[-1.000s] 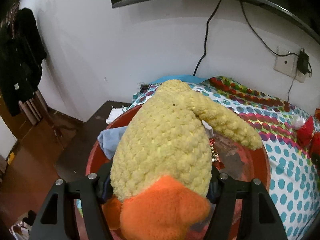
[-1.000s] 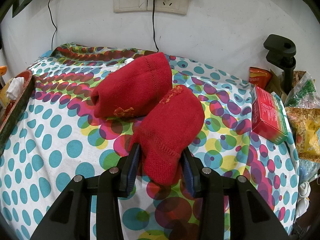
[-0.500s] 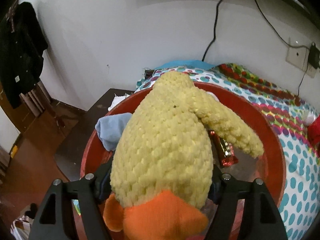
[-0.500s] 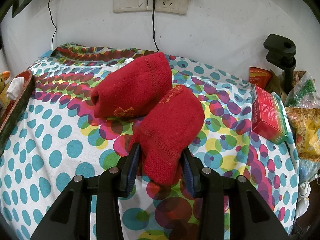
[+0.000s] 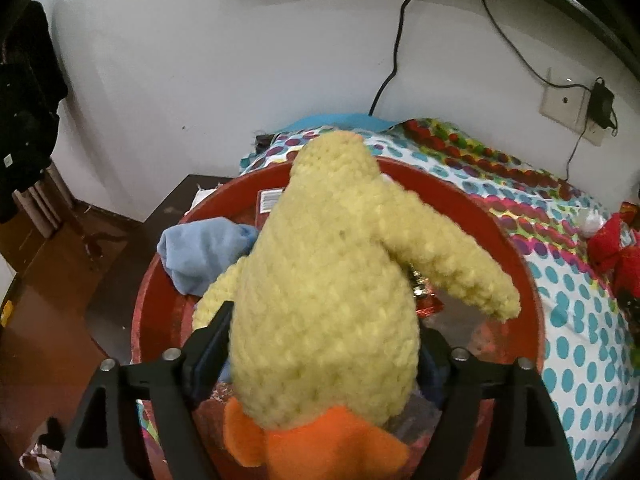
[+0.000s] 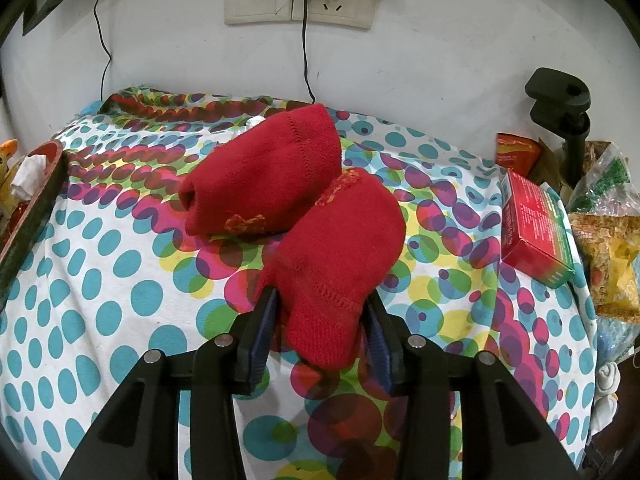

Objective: Organize objects
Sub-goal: 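Lower the yellow duck into the red tray and open the left tool, then withdraw the left tool from the tray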

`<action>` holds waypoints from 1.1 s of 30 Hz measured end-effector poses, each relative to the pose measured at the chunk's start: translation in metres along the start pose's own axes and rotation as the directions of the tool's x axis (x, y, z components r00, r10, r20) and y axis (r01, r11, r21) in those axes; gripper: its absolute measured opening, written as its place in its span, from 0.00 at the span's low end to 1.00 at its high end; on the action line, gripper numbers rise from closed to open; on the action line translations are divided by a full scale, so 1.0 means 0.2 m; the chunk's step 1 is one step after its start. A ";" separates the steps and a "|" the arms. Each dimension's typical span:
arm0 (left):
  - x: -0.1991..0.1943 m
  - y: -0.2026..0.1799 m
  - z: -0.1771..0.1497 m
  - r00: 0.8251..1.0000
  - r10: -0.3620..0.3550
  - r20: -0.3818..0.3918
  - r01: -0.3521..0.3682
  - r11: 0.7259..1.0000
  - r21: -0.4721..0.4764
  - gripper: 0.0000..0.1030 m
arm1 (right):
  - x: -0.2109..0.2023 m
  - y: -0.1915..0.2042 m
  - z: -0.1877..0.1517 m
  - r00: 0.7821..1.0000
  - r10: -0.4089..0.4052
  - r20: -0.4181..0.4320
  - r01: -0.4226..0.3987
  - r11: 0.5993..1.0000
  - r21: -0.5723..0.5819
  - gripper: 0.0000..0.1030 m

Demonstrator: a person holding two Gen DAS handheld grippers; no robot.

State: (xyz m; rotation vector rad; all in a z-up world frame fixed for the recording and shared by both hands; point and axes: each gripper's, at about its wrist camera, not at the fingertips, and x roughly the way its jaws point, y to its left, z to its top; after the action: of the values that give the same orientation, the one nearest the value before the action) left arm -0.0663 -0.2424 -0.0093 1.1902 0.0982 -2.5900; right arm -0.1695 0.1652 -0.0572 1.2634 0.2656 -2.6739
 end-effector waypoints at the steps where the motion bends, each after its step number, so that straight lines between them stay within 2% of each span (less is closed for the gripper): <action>1: -0.01 -0.01 0.00 1.000 -0.006 0.007 0.006 1.000 0.008 0.84 | 0.00 0.00 0.00 1.000 -0.001 0.000 0.001 1.000 0.000 0.40; 4: -0.02 -0.04 0.02 1.000 -0.004 0.008 0.004 0.999 0.040 0.92 | 0.00 0.00 0.00 1.000 -0.001 0.000 0.001 1.000 -0.001 0.40; 7: -0.04 -0.07 0.02 1.000 0.005 0.022 -0.007 0.998 0.057 0.92 | 0.00 0.00 0.00 1.000 0.000 0.000 0.000 1.000 0.000 0.41; 12: -0.05 -0.07 0.00 1.000 -0.024 0.000 0.024 0.998 0.056 0.92 | 0.00 0.00 0.00 1.000 0.000 0.000 0.000 1.000 0.000 0.41; 19: -0.14 -0.09 -0.04 0.998 -0.056 0.014 0.055 0.996 0.067 0.92 | 0.00 0.00 0.00 1.000 -0.004 0.001 0.004 1.000 -0.004 0.42; 23: -0.20 -0.09 -0.09 0.999 -0.026 0.045 0.023 0.998 0.062 0.92 | 0.00 -0.01 0.00 1.000 -0.007 0.006 0.008 1.000 -0.015 0.41; 30: -0.34 -0.10 -0.20 0.987 0.120 0.103 -0.128 0.988 0.080 0.92 | -0.02 0.00 0.00 1.000 0.002 0.015 -0.001 1.000 -0.005 0.40; 33: -0.39 -0.13 -0.25 0.985 0.118 0.124 -0.133 0.984 0.118 0.92 | -0.02 0.01 0.00 1.000 -0.008 0.014 0.008 1.000 -0.007 0.40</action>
State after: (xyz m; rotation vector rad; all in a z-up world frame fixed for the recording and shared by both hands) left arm 0.0104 -0.1906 0.0152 1.0462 -0.1624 -2.5791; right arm -0.1670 0.1626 -0.0541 1.2436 0.2787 -2.6847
